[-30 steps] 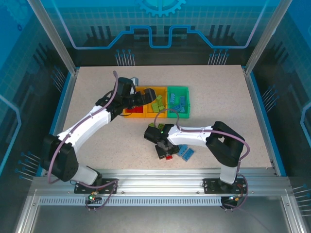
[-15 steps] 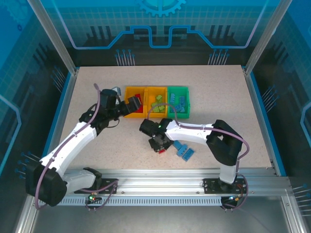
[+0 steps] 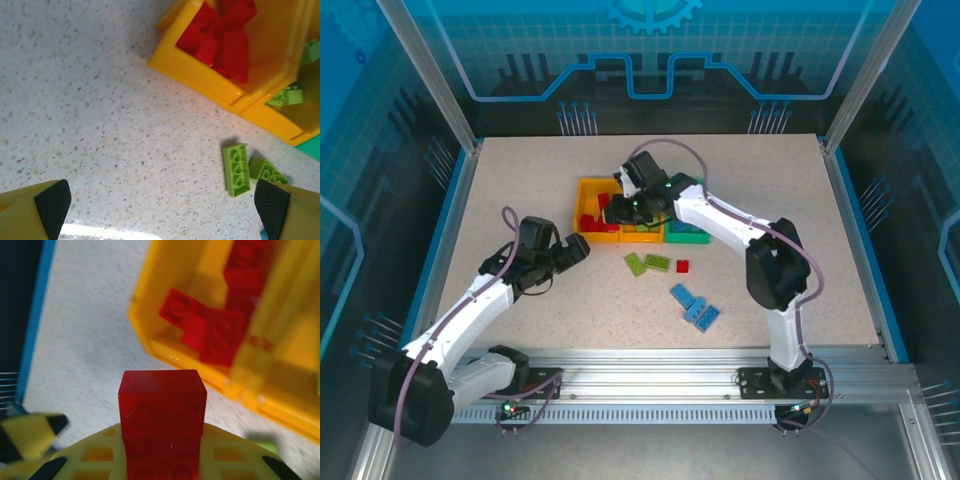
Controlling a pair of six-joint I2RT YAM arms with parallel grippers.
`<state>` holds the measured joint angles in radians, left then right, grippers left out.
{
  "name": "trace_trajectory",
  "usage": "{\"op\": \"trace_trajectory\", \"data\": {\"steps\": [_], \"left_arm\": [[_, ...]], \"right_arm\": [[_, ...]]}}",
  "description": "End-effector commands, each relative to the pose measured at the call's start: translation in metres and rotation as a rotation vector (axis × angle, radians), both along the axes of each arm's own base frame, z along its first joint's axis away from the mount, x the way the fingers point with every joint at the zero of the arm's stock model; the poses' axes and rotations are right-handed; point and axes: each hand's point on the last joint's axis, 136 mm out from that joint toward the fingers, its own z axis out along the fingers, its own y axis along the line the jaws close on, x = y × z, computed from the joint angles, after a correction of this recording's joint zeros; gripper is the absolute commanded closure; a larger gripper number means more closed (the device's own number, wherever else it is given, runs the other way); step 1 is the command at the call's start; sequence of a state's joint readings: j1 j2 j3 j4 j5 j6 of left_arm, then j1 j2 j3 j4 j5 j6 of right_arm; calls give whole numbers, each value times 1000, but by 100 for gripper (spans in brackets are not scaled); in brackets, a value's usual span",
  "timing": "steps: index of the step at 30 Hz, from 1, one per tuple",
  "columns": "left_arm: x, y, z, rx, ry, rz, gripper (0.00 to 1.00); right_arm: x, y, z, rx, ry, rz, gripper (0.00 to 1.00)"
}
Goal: Sort the legos into containers by color
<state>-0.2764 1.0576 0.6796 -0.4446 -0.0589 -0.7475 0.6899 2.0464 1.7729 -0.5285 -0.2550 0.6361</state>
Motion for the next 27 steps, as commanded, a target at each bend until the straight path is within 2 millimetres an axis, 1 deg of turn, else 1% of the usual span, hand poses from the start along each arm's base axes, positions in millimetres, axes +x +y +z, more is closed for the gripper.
{"op": "trace_trajectory", "data": {"steps": [1,5,8,11,14,15,16,17,18,22,26,27], "left_arm": [[-8,4,-9,-24,27,32,1],[-14,5,-15,-19,32,27,1],[-18,5,-18,-20,24,18,1],[-21,3,-19,-27,16,1,1],[-24,0,-21,-34,15,-24,1],[-25,-2,-21,-36,14,-34,1],[-26,-4,-22,-38,16,-44,1],[-26,-7,-22,-35,12,-61,1],[-26,-10,-22,-31,7,-80,1],[-25,-28,-20,-10,-14,-152,1],[-21,-53,-19,-1,-28,-243,1],[-20,-59,-20,6,-26,-265,1]], "right_arm": [[18,18,0,103,75,22,78],[42,30,-4,115,94,8,76],[61,36,-16,126,112,-18,76],[73,40,-20,144,122,-38,74],[80,41,-22,137,113,-46,62],[80,42,-21,137,111,-43,55],[81,42,-21,138,110,-42,45],[81,42,-18,141,103,-39,33],[80,42,-15,144,98,-32,28],[74,39,3,157,72,-9,23],[63,32,28,166,21,20,17],[57,29,38,163,-1,34,17]]}}
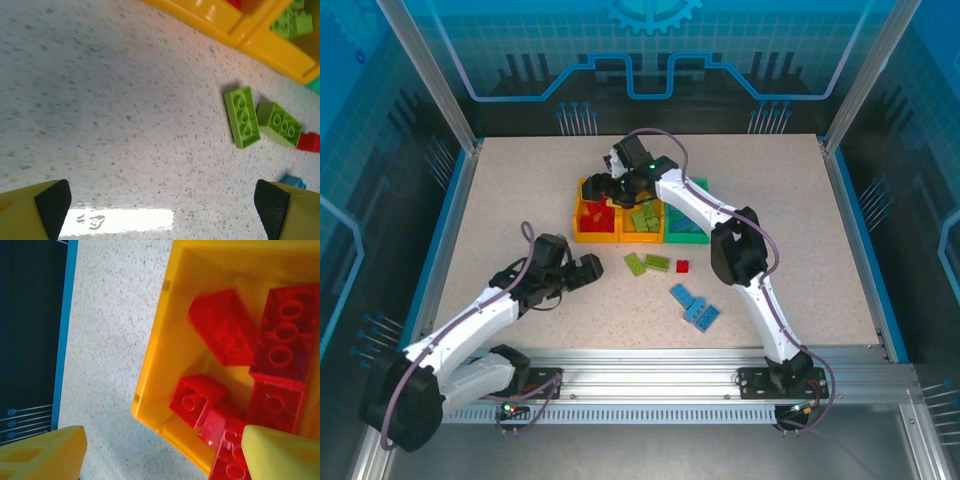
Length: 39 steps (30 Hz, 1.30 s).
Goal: Sort the legos into containers by color
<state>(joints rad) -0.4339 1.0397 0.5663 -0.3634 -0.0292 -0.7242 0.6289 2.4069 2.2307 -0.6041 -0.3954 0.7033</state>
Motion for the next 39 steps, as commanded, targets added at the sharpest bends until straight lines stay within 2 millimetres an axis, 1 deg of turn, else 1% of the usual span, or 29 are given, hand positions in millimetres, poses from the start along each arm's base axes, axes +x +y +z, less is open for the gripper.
{"op": "trace_trajectory", "data": {"steps": [1,2,4,7,9,10,11,13,15,18,21,25,29,35,39], "left_arm": [[9,-21,7,12,-40,-88,1],[10,-24,6,20,-34,-101,1],[11,-26,4,24,-24,-100,1],[12,-17,3,45,-34,-59,1],[12,-8,3,64,-46,-25,1],[11,-4,1,73,-41,-9,1],[10,2,-1,86,-28,17,1],[9,13,-7,88,8,68,1],[9,19,-11,76,31,99,1],[9,22,-10,76,32,113,1],[5,28,-9,95,36,135,1],[-1,37,-9,110,40,156,1],[-8,44,-14,111,47,180,1],[-12,46,-19,92,51,192,1],[-13,47,-19,93,53,193,1]], "right_arm": [[-15,-11,64,42,-114,57,17],[-20,-18,67,21,-134,67,17],[-31,-33,67,-36,-185,93,16],[-52,-62,60,-140,-279,154,16],[-69,-89,44,-243,-308,176,17],[-75,-100,36,-285,-295,167,19],[-83,-109,27,-317,-266,167,21],[-101,-116,10,-353,-215,185,24],[-116,-116,-6,-424,-220,223,25],[-130,-108,-26,-546,-250,284,25],[-134,-100,-44,-614,-239,314,30],[-138,-92,-63,-663,-227,353,32],[-136,-91,-80,-724,-215,370,33],[-131,-87,-92,-756,-218,373,33],[-131,-84,-103,-773,-205,395,34]]}}
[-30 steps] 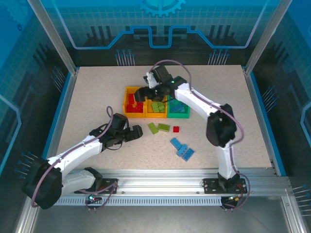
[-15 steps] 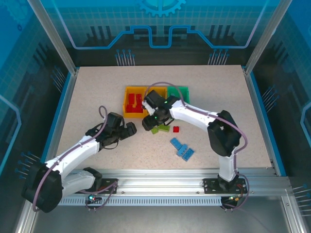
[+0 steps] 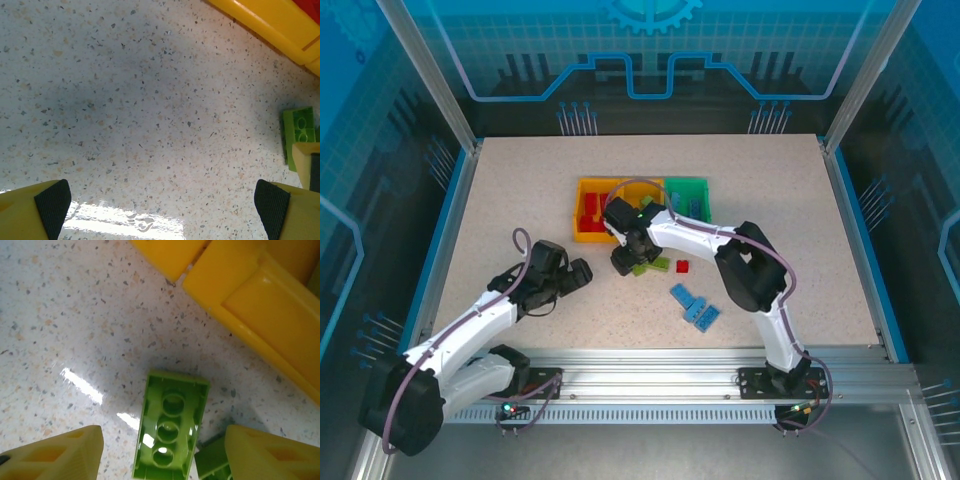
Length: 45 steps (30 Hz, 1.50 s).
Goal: Sort the legos into containers by color
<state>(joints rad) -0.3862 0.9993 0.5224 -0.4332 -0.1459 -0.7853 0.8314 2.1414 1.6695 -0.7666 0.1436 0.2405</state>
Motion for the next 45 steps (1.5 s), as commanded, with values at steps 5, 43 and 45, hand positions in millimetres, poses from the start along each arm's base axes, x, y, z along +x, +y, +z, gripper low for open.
{"op": "trace_trajectory", "data": {"steps": [5,43,45], "left_arm": [[-5,8,-4,10,13,30,1],[1,6,-3,8,12,21,1],[2,3,-4,-4,10,10,1]], "right_arm": [[-4,4,-18,-73,25,42,41],[138,-28,79,306,-99,-376,55],[140,-28,85,320,-97,-387,34]]}}
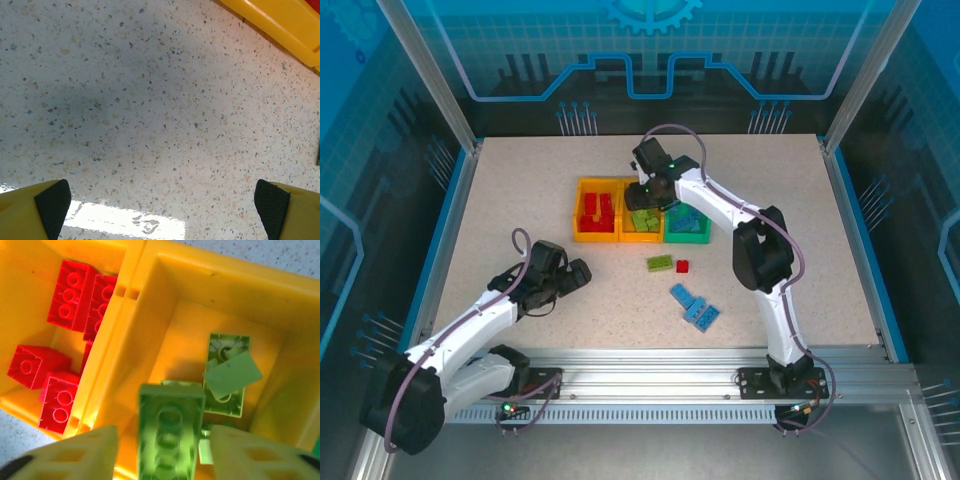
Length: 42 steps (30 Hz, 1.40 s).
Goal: Sort the legos into containers by color
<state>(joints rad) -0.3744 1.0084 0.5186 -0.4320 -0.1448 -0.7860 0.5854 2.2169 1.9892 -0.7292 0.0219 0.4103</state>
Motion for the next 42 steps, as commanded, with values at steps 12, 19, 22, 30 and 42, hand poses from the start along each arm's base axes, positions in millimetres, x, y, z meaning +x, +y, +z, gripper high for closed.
{"op": "trace_trajectory", "data": {"steps": [12,19,22,30,42], "left_arm": [[3,-7,-5,-31,3,-31,1],[4,-12,-10,-59,11,-30,1],[4,-11,-9,-59,10,-30,1],[1,-9,-12,-50,16,-27,1],[1,-8,-12,-44,14,-27,1]], "right_arm": [[-82,-31,17,-55,8,73,20],[-124,-51,-35,-151,128,33,17],[-131,-47,-46,-163,145,32,15],[-136,-41,-70,-227,197,24,4],[-137,-40,-89,-308,221,29,18]]}}
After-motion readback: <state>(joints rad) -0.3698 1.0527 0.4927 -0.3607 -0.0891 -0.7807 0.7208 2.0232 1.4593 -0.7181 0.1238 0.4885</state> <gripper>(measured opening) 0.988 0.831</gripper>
